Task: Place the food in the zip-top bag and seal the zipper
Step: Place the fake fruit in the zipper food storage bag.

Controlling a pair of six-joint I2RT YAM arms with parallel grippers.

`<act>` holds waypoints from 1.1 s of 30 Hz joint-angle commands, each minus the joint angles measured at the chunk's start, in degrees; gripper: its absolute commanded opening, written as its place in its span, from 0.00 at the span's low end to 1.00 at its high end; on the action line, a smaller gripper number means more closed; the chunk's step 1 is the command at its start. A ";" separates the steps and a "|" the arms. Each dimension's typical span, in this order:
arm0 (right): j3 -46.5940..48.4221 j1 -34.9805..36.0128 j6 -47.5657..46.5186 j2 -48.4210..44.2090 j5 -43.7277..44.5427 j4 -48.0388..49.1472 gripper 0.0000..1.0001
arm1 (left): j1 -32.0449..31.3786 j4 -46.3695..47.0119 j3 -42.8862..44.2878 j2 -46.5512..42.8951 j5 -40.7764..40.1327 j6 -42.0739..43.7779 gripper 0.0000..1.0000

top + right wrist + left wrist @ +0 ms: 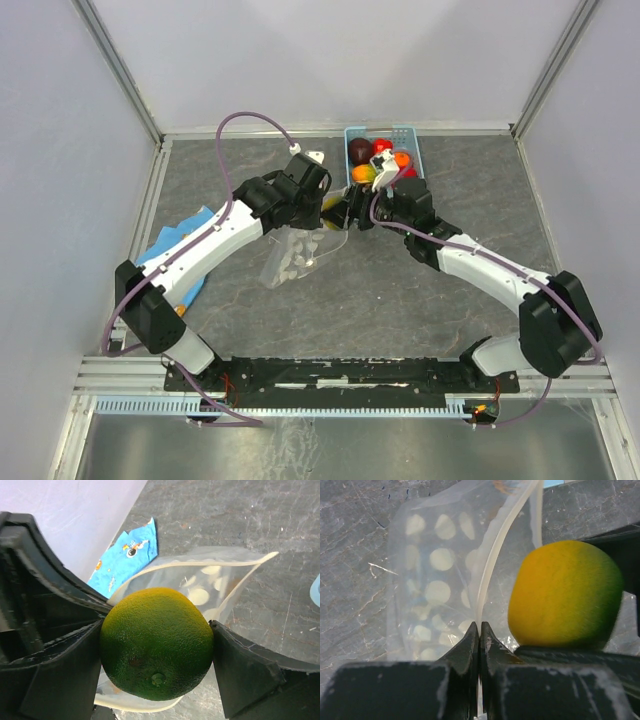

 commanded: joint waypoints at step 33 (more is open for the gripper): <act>-5.80 2.91 -13.54 -7.51 -8.09 7.39 0.79 | -0.12 3.67 0.03 -3.90 10.06 0.83 0.03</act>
